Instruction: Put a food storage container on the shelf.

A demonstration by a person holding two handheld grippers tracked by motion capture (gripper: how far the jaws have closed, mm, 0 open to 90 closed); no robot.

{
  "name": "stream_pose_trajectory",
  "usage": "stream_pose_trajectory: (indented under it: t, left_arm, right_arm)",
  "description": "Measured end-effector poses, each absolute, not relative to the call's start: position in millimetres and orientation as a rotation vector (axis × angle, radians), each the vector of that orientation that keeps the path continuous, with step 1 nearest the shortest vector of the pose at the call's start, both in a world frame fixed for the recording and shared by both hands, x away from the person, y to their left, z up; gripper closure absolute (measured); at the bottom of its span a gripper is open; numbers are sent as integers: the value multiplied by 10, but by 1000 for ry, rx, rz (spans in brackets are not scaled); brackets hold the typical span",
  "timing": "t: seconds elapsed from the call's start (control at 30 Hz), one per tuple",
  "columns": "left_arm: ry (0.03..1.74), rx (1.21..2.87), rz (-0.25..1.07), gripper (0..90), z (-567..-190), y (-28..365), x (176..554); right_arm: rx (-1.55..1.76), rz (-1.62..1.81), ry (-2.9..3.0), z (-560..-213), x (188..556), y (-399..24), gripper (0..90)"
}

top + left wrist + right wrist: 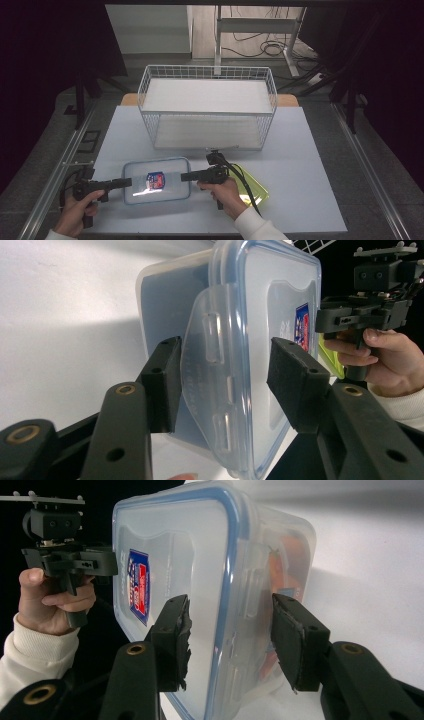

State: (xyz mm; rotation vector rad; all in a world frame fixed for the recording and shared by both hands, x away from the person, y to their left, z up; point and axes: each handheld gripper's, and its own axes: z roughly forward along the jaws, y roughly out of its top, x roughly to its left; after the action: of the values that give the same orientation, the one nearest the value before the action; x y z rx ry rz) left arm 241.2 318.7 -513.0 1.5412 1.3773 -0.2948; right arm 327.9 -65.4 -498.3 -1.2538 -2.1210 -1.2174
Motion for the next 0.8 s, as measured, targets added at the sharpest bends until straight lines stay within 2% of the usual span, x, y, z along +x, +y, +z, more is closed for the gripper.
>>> stream_pose_trajectory:
  t: [0.47, 0.8]
  left_arm:
    - [1357, 1544, -284, 493, -5038, 3134, 2406]
    - [1301, 1544, -272, 503, -4762, 3007, 2438]
  right_arm:
    - [-1262, -1262, -2128, -4910, 3216, -726, 527]
    - [-1270, -1314, -2135, -4625, 3140, -882, 527]
